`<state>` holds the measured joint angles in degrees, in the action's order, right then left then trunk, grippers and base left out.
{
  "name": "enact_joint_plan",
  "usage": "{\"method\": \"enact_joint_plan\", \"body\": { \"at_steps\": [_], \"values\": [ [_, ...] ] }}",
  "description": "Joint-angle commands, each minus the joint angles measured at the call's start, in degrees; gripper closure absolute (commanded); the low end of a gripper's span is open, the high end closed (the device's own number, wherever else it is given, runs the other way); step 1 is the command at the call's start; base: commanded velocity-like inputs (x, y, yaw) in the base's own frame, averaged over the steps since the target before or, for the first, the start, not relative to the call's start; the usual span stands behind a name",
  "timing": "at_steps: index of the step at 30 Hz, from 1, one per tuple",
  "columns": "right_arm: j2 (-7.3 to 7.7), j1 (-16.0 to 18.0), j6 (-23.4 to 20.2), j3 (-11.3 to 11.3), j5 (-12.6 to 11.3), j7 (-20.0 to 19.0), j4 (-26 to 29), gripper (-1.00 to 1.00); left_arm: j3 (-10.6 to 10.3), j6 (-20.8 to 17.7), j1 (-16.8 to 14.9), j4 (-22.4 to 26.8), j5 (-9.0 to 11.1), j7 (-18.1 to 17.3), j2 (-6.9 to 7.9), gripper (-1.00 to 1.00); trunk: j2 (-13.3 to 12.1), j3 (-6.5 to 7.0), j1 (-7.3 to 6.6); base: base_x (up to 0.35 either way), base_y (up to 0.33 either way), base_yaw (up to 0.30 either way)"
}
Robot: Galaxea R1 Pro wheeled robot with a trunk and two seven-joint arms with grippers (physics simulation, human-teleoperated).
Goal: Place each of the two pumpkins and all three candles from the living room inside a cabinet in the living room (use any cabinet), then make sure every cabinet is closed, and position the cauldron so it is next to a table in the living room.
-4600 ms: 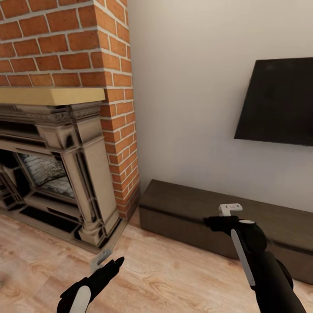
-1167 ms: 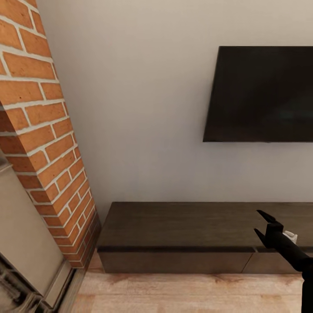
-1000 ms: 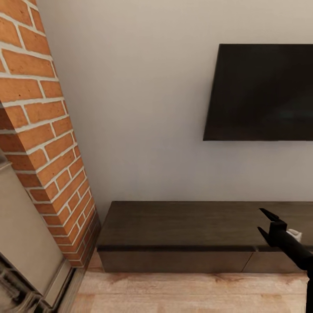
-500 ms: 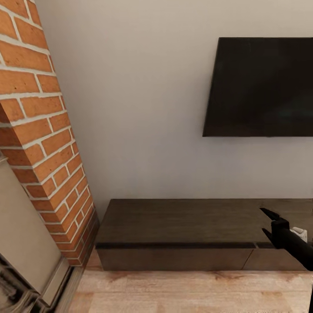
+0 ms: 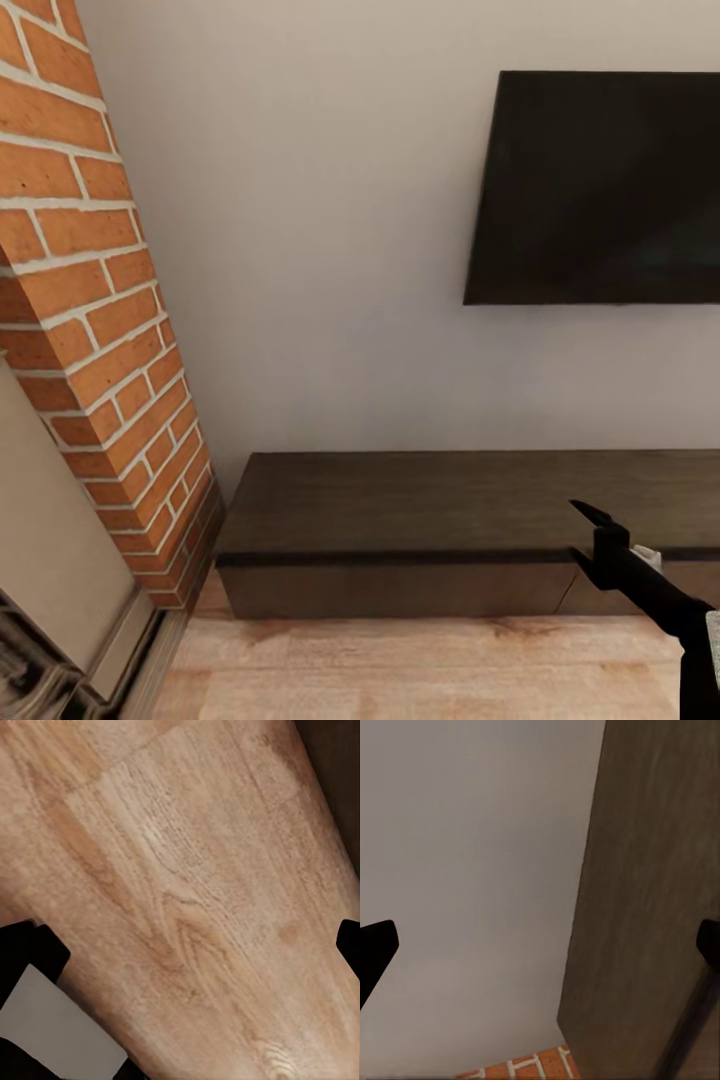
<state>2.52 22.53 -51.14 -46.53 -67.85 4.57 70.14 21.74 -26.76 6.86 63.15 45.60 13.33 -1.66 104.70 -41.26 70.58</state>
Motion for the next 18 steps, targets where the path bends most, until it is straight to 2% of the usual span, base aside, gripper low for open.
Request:
{"method": "enact_joint_plan", "body": {
  "at_steps": [1, 6, 12, 18],
  "values": [
    [0.02, 0.1, -0.1, -0.1, -0.4, -0.7, -0.6, -1.0, 0.1, -0.2, 0.0, 0.3, 0.6, 0.4, -0.05, -1.0, 0.4, -0.23, 0.23, 0.0, 0.0, 0.0],
    [0.3, 0.1, 1.9, 0.0, -0.4, -5.9, -5.7, -1.0, 0.1, -0.2, 0.0, 1.0, 0.6, -0.1, -0.09, -1.0, 2.4, -1.13, 1.32, 0.0, 0.0, 0.0],
    [0.43, 0.2, 3.4, 0.0, -0.1, -11.8, -8.6, -1.0, 0.2, -0.2, 0.0, 1.1, 0.6, -0.4, -0.1, -1.0, 4.9, -2.2, 2.64, 0.0, 0.0, 0.0],
    [0.39, 0.3, 5.6, 0.0, 0.0, -14.1, -10.6, -1.0, 0.1, -0.2, 0.0, 1.2, 0.6, -0.1, -0.12, -1.0, 7.3, -3.28, 3.96, 0.0, 0.0, 0.0]
  ]
}}
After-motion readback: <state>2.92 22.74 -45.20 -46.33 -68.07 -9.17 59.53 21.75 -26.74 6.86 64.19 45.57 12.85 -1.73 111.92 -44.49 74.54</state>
